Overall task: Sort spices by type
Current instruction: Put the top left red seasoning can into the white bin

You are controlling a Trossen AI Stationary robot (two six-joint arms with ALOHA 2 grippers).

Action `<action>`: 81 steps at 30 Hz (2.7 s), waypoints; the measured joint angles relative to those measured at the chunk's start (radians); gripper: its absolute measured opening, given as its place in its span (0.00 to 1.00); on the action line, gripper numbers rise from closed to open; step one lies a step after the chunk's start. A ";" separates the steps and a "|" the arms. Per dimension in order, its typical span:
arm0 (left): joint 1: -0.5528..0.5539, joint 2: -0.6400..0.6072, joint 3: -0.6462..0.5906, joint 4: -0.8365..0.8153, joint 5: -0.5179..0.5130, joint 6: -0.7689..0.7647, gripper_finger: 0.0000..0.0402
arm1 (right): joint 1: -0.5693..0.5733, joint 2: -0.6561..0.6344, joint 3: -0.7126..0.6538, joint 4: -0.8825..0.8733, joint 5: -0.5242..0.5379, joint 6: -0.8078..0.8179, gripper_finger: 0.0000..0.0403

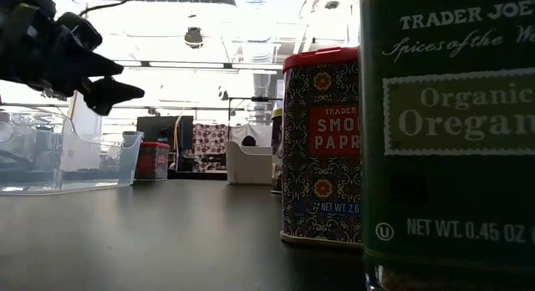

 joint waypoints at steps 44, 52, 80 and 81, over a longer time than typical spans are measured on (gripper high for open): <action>0.064 0.341 0.525 -0.363 -0.425 -0.141 0.69 | 0.000 0.000 0.000 0.001 0.000 0.017 0.93; 0.195 0.592 0.765 -0.541 -0.424 -0.242 0.69 | 0.000 0.000 0.000 0.000 0.032 -0.034 0.93; 0.342 1.069 1.036 -0.692 -0.401 -0.681 0.69 | -0.485 -0.352 -0.247 0.425 0.022 -1.001 0.93; 0.351 1.079 1.036 -0.694 -0.387 -0.688 0.69 | -0.512 -0.360 -0.265 0.457 -0.022 -1.014 0.93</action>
